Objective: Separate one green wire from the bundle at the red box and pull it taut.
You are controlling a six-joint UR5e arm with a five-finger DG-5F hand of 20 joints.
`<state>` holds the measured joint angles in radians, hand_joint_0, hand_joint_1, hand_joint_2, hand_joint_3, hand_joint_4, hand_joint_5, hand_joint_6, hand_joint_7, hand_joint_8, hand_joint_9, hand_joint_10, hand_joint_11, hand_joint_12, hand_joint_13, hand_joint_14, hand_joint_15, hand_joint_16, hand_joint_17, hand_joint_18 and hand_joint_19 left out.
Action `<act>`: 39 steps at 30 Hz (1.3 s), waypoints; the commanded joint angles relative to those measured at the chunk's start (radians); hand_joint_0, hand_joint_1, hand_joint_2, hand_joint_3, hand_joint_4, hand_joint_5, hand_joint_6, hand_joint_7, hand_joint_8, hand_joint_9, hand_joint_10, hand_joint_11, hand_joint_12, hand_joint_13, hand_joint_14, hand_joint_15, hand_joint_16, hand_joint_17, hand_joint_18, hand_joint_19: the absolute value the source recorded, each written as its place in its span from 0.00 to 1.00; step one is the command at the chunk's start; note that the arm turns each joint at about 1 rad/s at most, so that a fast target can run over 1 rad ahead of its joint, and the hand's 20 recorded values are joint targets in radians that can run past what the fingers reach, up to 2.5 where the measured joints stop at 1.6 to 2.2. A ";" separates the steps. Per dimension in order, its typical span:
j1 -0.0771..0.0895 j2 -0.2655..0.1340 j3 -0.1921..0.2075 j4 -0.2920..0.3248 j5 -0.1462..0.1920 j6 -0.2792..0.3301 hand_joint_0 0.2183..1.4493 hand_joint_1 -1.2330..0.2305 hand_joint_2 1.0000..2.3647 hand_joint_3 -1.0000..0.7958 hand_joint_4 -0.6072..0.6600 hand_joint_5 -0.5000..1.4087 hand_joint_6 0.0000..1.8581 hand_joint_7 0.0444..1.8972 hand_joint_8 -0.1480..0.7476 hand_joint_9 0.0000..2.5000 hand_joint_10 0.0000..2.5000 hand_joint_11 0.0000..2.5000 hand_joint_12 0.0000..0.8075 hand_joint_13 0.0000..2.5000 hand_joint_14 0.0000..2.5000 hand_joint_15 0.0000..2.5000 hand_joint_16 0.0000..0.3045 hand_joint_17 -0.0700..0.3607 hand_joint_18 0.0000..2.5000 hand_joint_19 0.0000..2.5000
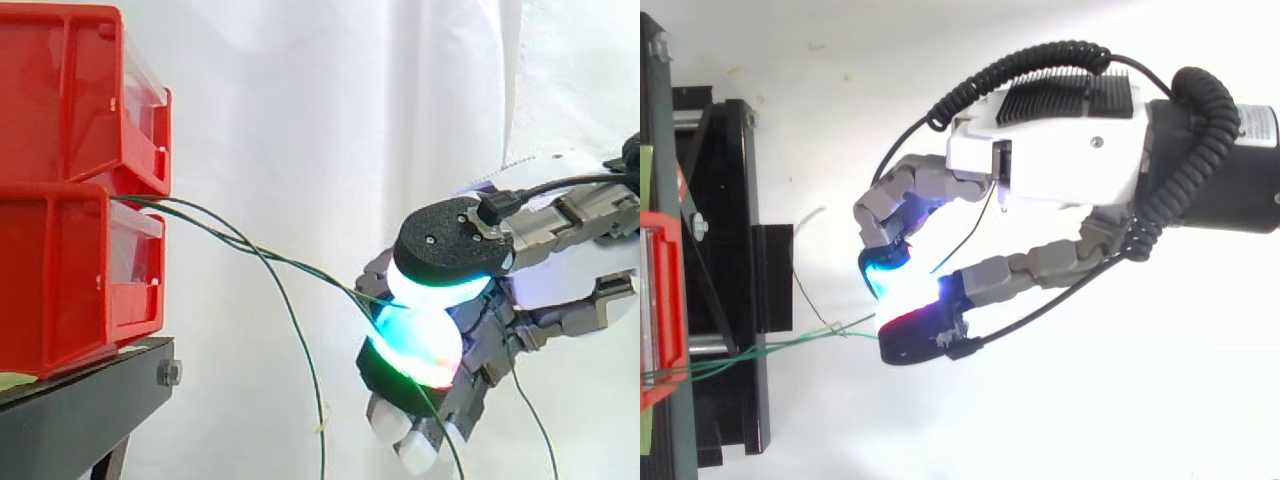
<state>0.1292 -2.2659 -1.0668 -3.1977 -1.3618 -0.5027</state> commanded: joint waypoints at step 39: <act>0.027 0.017 -0.168 0.179 0.027 0.401 0.31 0.33 0.02 0.54 0.50 0.20 0.48 0.58 0.51 0.32 0.01 0.15 0.50 0.29 0.00 0.14 0.18 0.45 0.27 0.14</act>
<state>0.1528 -2.2486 -1.2271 -3.1082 -1.3374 -0.0981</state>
